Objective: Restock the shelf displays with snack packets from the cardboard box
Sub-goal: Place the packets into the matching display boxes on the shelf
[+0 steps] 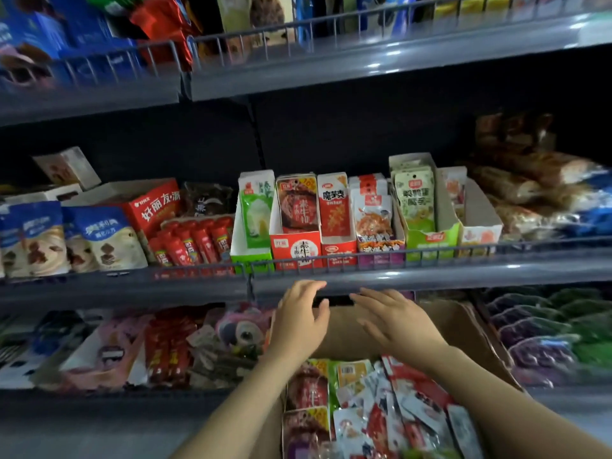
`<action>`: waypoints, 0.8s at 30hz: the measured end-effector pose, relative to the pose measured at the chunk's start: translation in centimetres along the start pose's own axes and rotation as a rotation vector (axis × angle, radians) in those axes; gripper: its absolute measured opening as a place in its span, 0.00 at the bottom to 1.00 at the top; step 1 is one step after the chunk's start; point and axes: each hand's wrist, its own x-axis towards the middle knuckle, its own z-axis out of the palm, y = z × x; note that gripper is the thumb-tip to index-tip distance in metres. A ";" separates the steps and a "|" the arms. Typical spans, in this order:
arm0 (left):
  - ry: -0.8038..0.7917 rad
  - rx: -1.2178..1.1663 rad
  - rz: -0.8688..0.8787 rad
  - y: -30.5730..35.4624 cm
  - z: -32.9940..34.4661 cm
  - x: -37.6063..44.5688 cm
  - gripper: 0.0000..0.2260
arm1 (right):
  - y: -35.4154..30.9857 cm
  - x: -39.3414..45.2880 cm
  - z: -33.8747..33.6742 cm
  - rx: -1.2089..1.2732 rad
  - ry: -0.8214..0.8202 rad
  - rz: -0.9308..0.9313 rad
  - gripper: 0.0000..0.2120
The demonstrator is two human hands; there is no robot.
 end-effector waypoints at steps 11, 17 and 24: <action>-0.331 -0.056 -0.243 -0.9 7.0 -4.5 0.16 | 1.5 -4.4 5.5 0.042 -0.302 0.210 0.19; -0.616 0.006 -0.341 -3.2 10.3 -5.1 0.15 | 3.7 -4.7 8.7 0.077 -0.537 0.214 0.22; -0.767 -0.041 -0.474 -5.1 13.0 -5.3 0.16 | 4.3 -4.7 10.8 0.200 -0.689 0.253 0.23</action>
